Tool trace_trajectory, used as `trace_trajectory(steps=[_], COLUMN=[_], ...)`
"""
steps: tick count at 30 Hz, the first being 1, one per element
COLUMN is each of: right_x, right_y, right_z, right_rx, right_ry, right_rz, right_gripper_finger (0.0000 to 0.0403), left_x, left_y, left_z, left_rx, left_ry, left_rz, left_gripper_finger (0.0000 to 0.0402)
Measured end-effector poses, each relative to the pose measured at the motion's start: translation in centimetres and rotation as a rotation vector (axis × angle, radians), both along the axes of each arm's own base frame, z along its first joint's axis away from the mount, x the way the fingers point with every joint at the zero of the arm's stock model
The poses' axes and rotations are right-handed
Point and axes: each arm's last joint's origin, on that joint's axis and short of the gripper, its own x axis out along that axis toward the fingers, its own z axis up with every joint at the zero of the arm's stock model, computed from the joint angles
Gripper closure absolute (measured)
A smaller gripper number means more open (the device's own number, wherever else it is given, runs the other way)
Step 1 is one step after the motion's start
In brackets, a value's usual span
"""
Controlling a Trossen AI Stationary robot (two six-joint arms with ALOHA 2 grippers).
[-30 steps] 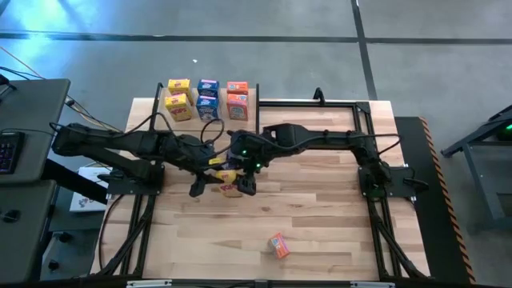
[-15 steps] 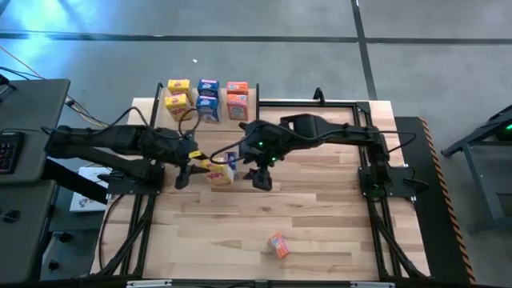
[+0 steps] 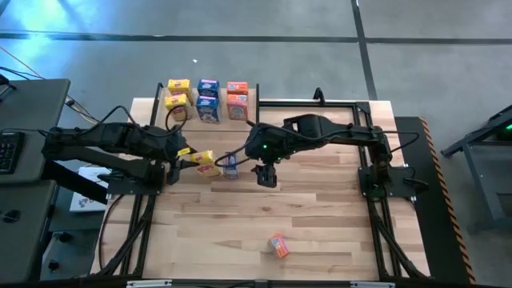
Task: Stack cereal on shelf
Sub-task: Put the yellow cereal box on the shelf aligned with the other yellow cereal boxes
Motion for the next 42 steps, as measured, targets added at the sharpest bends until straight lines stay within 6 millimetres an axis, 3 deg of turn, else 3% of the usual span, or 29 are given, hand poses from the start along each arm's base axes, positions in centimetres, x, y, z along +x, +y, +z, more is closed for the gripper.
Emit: trace_trajectory(steps=[17, 29, 42], right_x=[-2.5, -3.8, -7.5], right_y=[2.5, 2.1, 1.4], right_z=[0.7, 1.1, 3.8], right_rx=[-0.231, -0.294, -0.304], right_ry=[0.067, 0.114, 0.034], right_rz=[-0.049, -0.118, -0.15], right_gripper_finger=[0.0162, 0.0162, 0.0162], left_x=[-2.4, -3.6, -3.7], left_y=[0.5, 0.7, 0.7], left_z=[-0.1, 0.4, 0.3], left_rx=[0.082, 0.086, 0.086], left_ry=[0.038, -0.011, -0.003], left_rz=[0.095, 0.108, 0.109], left_gripper_finger=[0.0241, 0.0241, 0.0241])
